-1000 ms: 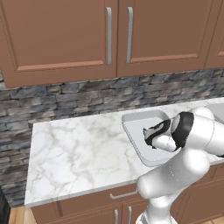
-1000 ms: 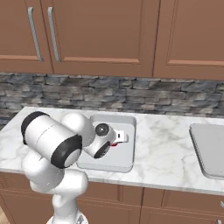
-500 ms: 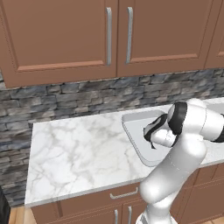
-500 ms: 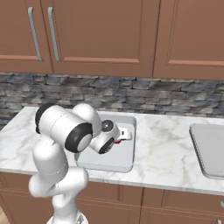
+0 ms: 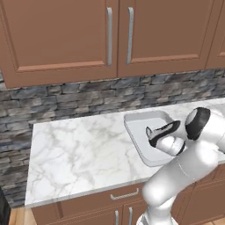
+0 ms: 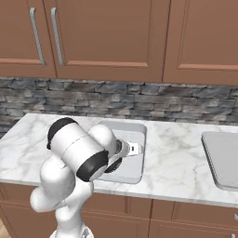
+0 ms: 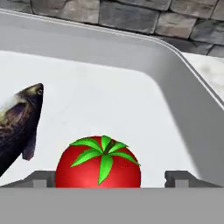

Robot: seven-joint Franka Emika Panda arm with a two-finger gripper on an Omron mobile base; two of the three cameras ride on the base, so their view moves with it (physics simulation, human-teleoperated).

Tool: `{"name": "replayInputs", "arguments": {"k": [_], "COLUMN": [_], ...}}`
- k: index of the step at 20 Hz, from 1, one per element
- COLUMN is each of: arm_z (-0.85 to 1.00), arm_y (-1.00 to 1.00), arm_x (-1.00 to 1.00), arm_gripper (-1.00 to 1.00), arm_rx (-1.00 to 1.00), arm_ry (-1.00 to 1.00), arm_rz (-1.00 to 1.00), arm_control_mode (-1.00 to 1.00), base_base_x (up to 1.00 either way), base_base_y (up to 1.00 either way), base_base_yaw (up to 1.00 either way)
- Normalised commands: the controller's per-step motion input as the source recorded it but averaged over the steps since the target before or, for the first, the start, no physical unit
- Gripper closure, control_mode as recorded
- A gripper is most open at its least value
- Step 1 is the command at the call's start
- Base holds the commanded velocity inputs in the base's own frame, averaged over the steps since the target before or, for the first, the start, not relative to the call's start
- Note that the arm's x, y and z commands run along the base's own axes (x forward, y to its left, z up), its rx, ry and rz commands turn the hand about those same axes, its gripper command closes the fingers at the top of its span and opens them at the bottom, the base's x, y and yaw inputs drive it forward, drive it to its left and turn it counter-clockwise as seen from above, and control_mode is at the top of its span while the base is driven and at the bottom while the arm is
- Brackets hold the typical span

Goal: Place one tomato and one fish in each tupperware on the nearby counter, to pack two identical lunches.

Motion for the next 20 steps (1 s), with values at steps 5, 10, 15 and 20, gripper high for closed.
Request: {"name": "replayInputs", "arguments": {"k": [5,10,15,20], "arm_z": [0.98,1.0,1.0,1.0], "arm_y": [-0.09,0.15,0.19,0.0], "arm_x": [-0.35,0.0,0.0,-0.24], "arm_gripper": [-1.0,-1.0,-1.0,-1.0], "arm_rx": [-0.04,-0.21,-0.29,-0.31], "arm_ry": [-0.08,0.01,0.15,0.36], "arm_rz": [0.0,0.0,0.0,0.0], "arm_control_mode": [-1.0,-1.0,-1.0,-1.0], "base_base_x": [0.0,0.0,0.0,0.0], "base_base_y": [0.0,0.0,0.0,0.0], "base_base_yaw": [0.0,0.0,0.0,0.0]}}
